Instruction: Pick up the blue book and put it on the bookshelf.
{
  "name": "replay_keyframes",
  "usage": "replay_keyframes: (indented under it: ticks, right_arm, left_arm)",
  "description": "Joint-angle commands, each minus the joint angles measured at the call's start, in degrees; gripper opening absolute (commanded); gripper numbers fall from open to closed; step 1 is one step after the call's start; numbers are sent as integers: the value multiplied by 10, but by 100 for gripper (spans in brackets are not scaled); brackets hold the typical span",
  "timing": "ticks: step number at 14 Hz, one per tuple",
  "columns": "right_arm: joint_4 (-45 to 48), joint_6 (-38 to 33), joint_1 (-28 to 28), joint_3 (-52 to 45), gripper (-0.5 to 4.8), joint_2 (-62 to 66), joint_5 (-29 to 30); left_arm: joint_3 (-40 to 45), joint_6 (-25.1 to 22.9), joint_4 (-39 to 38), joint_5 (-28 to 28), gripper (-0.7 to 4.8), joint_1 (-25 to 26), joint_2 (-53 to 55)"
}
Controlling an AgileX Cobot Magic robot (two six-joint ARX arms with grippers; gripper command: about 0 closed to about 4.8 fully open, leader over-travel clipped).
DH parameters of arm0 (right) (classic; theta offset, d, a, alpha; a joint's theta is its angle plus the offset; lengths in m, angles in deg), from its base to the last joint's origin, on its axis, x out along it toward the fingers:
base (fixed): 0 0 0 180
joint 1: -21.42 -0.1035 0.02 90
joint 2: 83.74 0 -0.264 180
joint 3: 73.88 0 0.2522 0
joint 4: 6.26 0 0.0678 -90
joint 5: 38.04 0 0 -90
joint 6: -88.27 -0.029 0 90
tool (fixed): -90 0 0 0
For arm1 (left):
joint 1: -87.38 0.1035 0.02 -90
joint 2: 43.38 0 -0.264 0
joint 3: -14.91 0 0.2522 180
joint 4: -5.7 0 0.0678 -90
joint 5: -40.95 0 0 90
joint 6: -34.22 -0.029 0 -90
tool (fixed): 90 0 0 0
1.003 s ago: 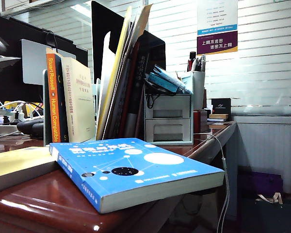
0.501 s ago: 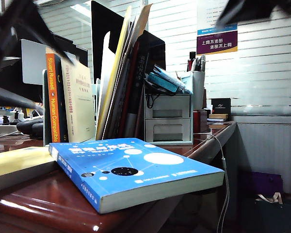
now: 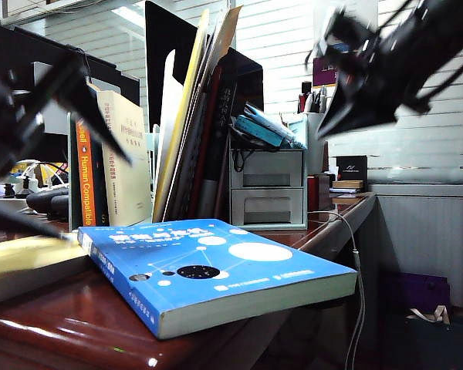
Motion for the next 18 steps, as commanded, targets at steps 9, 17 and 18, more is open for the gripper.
replay_keyframes:
  ticks: [9, 17, 18]
  right_arm:
    - [41, 0, -1, 3, -1, 157, 10]
    - [65, 2, -38, 7, -1, 206, 86]
    - [63, 2, -41, 7, -1, 207, 91]
  left_arm:
    - [-1, 0, 96, 2, 459, -8, 135]
    - [-1, 0, 137, 2, 458, -8, 161]
    - [-1, 0, 141, 2, 458, -9, 161]
